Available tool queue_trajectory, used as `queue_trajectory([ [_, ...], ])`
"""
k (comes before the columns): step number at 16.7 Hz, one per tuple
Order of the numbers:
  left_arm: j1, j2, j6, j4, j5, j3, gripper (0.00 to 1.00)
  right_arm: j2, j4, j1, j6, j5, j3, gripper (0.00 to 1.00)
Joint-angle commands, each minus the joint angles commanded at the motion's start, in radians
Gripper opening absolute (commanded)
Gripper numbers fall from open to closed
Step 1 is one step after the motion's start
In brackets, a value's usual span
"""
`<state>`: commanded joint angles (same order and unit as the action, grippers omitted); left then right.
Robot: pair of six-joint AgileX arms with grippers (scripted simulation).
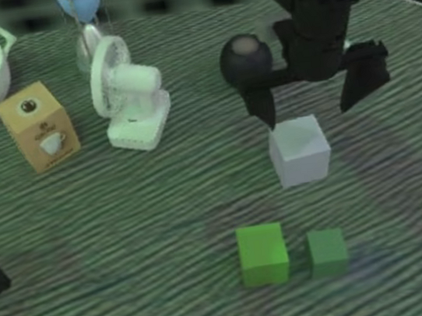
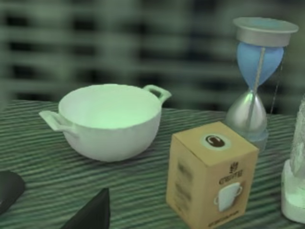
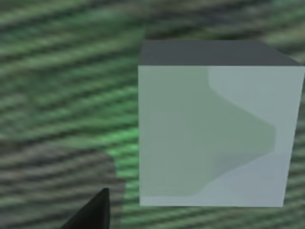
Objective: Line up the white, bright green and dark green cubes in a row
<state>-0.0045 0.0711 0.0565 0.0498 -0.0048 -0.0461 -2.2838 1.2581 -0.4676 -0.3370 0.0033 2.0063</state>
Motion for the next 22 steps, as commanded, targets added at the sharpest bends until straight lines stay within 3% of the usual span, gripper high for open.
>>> queue_trajectory([
  [9,0.025,-0.071,-0.056,-0.050,0.005,0.046,1.00,-0.073,0.035,-0.012,-0.012,0.001,0.074,1.00],
  [17,0.025,-0.071,-0.056,-0.050,0.005,0.046,1.00,-0.141,-0.232,-0.017,-0.014,0.002,-0.121,1.00],
  [22,0.025,-0.071,-0.056,-0.050,0.005,0.046,1.00,-0.152,-0.261,-0.018,-0.015,0.002,-0.145,1.00],
])
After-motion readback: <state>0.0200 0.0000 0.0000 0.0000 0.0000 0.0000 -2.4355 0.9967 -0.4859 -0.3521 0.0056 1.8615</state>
